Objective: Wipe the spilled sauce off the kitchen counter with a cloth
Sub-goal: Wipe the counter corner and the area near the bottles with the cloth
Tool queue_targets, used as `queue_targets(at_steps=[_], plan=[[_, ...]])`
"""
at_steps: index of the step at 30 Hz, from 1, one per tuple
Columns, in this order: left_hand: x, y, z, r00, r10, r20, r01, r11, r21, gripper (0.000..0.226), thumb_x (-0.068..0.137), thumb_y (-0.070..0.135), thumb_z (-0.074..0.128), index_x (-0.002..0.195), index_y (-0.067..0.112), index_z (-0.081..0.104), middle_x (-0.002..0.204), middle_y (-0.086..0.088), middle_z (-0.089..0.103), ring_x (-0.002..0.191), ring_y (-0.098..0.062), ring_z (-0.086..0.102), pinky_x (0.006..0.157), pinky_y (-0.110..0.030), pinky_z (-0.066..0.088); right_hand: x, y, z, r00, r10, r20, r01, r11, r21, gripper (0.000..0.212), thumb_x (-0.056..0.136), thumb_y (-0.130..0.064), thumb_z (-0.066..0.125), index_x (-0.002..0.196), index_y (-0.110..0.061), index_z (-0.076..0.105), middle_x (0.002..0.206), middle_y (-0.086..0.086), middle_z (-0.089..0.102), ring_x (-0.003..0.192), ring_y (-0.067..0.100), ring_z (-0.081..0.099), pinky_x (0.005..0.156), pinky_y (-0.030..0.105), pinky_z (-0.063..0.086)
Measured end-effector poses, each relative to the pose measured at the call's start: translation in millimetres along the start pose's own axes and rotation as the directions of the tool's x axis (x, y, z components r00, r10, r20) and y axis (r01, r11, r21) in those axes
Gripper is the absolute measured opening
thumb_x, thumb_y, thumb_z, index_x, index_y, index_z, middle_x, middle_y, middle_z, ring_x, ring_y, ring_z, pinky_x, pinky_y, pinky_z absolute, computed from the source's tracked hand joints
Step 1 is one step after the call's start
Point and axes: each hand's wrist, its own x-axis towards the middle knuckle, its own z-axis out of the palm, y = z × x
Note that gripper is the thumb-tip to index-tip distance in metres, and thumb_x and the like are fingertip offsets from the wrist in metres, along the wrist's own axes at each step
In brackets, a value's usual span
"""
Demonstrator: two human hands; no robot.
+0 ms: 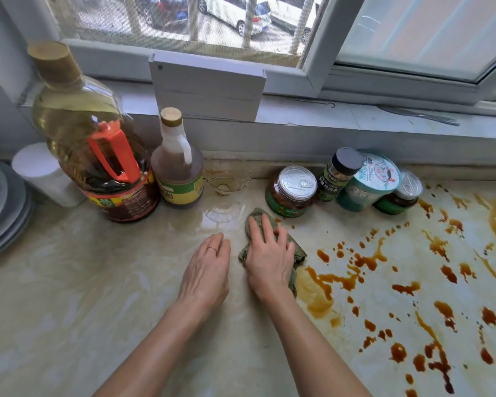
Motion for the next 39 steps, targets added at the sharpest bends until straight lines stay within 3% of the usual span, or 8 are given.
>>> queue_targets(at_steps=[5, 13, 20, 23, 28, 33, 39], plan=[[6.0, 4.9, -3.4, 0.999, 0.036, 0.033, -0.035, 0.999, -0.023, 0.052, 0.089, 0.003, 0.040, 0.140, 0.006, 0.032, 0.153, -0.012, 0.024, 0.142, -0.024, 0.021, 0.114, -0.029, 0.021, 14.7, -7.6, -2.9, 0.998, -0.011, 0.067, 0.014, 0.999, -0.035, 0.056, 0.085, -0.029, 0.054, 0.140, -0.024, 0.047, 0.147, 0.003, 0.045, 0.118, 0.035, 0.046, 0.085, 0.042, 0.039], [9.2, 8.5, 2.6, 0.999, 0.029, 0.035, -0.027, 0.999, -0.043, 0.055, 0.086, -0.003, 0.044, 0.140, 0.002, 0.035, 0.150, -0.015, 0.030, 0.140, -0.028, 0.027, 0.113, -0.031, 0.023, -9.0, 20.4, -4.4, 1.000, 0.017, 0.024, -0.017, 1.000, -0.016, 0.058, 0.082, -0.029, 0.032, 0.137, -0.028, 0.052, 0.143, 0.000, 0.051, 0.111, 0.030, 0.049, 0.078, 0.041, 0.044], [10.1, 8.0, -2.0, 0.997, 0.052, 0.065, -0.049, 0.998, -0.045, 0.055, 0.090, -0.002, 0.036, 0.144, 0.004, 0.027, 0.153, -0.012, 0.022, 0.142, -0.024, 0.018, 0.115, -0.026, 0.016, 15.9, 21.1, -13.0, 0.999, -0.026, 0.032, 0.026, 1.000, 0.009, 0.059, 0.079, -0.025, 0.023, 0.129, -0.028, 0.054, 0.145, -0.002, 0.048, 0.109, 0.032, 0.047, 0.079, 0.041, 0.041], [9.0, 7.2, -2.2, 0.995, 0.046, 0.089, -0.042, 0.998, -0.038, 0.058, 0.091, -0.001, 0.034, 0.147, 0.006, 0.019, 0.156, -0.008, 0.014, 0.144, -0.021, 0.012, 0.115, -0.024, 0.012, 8.0, 41.8, -15.2, 0.998, -0.035, 0.054, 0.035, 0.999, -0.008, 0.055, 0.088, -0.021, 0.030, 0.140, -0.033, 0.044, 0.151, -0.008, 0.039, 0.119, 0.026, 0.040, 0.086, 0.039, 0.036], [7.5, 9.5, -1.3, 0.992, 0.048, 0.119, -0.048, 0.999, -0.005, 0.068, 0.086, -0.006, 0.037, 0.148, 0.005, 0.011, 0.157, -0.010, 0.008, 0.145, -0.023, 0.007, 0.116, -0.026, 0.008, -0.9, 61.6, -20.4, 0.992, 0.120, 0.048, -0.120, 0.993, 0.002, 0.054, 0.093, -0.016, 0.042, 0.142, -0.037, 0.037, 0.155, -0.013, 0.029, 0.126, 0.022, 0.028, 0.092, 0.037, 0.027], [8.8, 13.0, 0.0, 0.990, 0.015, 0.139, -0.018, 1.000, 0.023, 0.069, 0.086, -0.005, 0.036, 0.148, 0.005, 0.008, 0.157, -0.011, 0.005, 0.145, -0.024, 0.004, 0.118, -0.027, 0.007, 4.6, 54.9, -24.3, 0.996, -0.042, 0.073, 0.042, 0.999, 0.005, 0.060, 0.089, -0.012, 0.045, 0.143, -0.036, 0.037, 0.155, -0.014, 0.031, 0.129, 0.024, 0.030, 0.092, 0.038, 0.027], [9.3, 12.6, -3.3, 0.985, 0.020, 0.174, -0.026, 0.999, 0.032, 0.070, 0.087, -0.004, 0.038, 0.149, 0.005, 0.006, 0.157, -0.010, 0.004, 0.145, -0.023, 0.003, 0.116, -0.026, 0.003, -0.2, 64.3, -20.5, 0.972, 0.231, 0.030, -0.232, 0.973, 0.015, 0.056, 0.092, -0.018, 0.045, 0.143, -0.037, 0.033, 0.154, -0.014, 0.027, 0.128, 0.023, 0.027, 0.091, 0.039, 0.029]])
